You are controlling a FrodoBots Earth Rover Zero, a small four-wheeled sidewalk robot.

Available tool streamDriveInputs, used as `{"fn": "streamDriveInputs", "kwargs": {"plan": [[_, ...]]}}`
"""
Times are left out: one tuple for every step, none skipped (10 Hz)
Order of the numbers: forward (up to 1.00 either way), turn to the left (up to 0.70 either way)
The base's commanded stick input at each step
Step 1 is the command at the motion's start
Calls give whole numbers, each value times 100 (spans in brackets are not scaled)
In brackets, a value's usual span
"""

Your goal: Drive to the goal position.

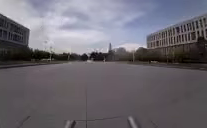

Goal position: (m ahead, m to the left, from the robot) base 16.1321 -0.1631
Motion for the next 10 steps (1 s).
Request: {"fn": "streamDriveInputs", "kwargs": {"plan": [[100,0],[100,0],[100,0],[100,0],[100,0],[100,0],[100,0],[100,0],[100,0],[100,0]]}}
